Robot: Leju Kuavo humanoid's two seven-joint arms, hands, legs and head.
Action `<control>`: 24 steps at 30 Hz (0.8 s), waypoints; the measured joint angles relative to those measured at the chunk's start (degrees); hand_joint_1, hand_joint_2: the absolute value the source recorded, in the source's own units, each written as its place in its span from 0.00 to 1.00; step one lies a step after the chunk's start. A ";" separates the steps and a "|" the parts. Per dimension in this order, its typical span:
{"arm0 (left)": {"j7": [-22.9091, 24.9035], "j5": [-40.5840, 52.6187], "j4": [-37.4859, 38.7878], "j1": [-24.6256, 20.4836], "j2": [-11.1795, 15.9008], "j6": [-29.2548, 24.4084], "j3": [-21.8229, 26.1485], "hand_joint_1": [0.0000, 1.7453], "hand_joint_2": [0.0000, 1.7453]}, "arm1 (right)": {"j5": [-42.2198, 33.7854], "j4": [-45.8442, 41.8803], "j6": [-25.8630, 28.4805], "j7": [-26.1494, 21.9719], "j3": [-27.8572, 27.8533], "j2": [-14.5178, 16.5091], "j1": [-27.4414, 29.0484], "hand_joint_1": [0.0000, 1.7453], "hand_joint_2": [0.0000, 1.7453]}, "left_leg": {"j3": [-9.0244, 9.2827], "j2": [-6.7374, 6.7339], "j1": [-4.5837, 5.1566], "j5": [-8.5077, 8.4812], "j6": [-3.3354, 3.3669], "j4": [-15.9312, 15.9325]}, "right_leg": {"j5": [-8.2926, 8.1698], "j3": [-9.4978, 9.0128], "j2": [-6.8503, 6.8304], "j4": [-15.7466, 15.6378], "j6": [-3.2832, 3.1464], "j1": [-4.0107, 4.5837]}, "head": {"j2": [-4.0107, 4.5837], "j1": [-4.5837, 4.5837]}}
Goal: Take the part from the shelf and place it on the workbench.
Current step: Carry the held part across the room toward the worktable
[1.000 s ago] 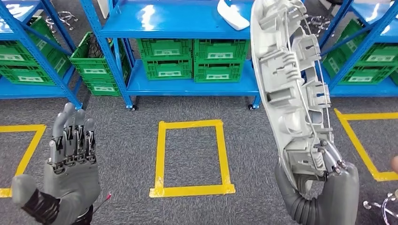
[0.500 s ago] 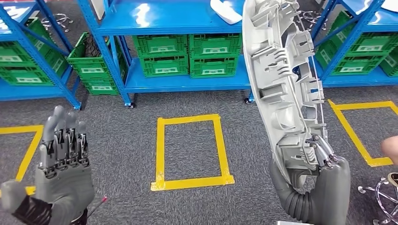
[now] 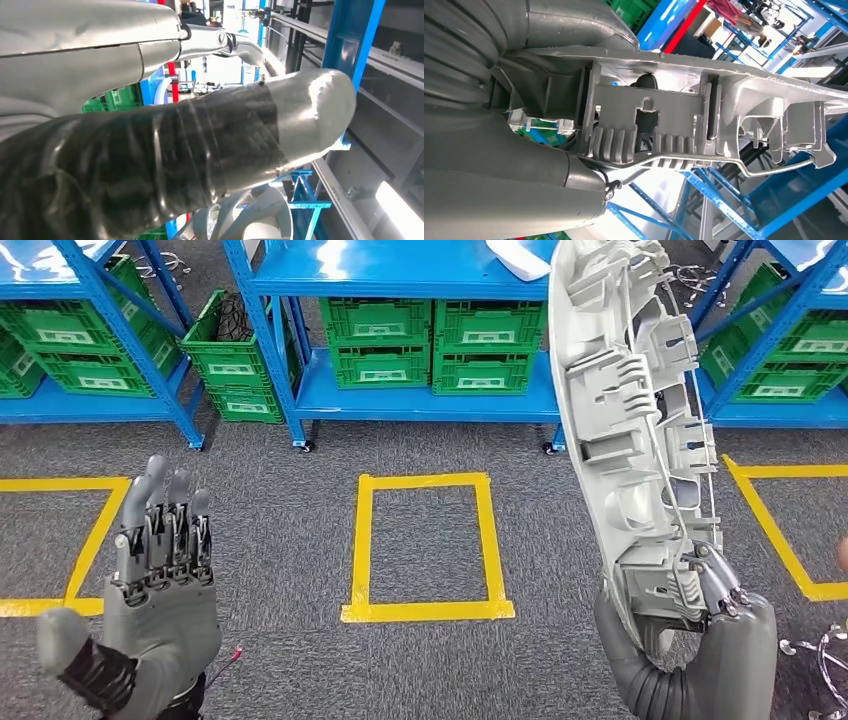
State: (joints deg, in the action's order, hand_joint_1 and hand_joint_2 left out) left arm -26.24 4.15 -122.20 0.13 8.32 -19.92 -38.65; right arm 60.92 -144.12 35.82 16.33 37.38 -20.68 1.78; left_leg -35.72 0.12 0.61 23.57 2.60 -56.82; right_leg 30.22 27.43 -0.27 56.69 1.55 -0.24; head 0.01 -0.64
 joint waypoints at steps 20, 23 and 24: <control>0.08 0.63 0.02 -0.11 0.02 -0.67 0.01 0.00 0.00 | -0.33 0.00 -0.02 -0.01 -0.09 0.00 0.01 1.00 1.00 | 7.79 -0.04 0.11 6.36 0.38 1.05 | -5.05 5.46 -0.24 -0.46 -1.57 0.35 | 0.01 -2.85; 0.12 0.65 -0.01 -0.12 0.00 -0.67 0.01 0.00 0.00 | -0.36 0.00 -0.02 -0.02 -0.24 0.00 -0.08 1.00 1.00 | 8.06 -0.11 0.43 4.99 0.42 2.31 | -5.44 6.20 -0.19 -0.30 -0.72 0.15 | 0.01 -2.80; 0.13 0.66 -0.01 -0.14 -0.02 -0.68 0.01 0.00 0.00 | -0.38 0.00 -0.02 -0.04 -0.32 0.00 -0.07 1.00 1.00 | 7.63 -0.21 0.31 4.00 0.65 2.91 | -4.51 7.06 -0.10 0.97 -0.14 -0.01 | 0.00 -2.94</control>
State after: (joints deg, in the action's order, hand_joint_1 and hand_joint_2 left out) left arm -26.11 4.81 -122.21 -0.01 8.30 -20.59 -38.64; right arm 60.54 -144.12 35.81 16.29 37.05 -20.68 1.70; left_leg -28.09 -0.08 0.93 27.58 3.25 -53.91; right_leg 25.71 34.49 -0.37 57.66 1.41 -0.24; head 0.01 -3.59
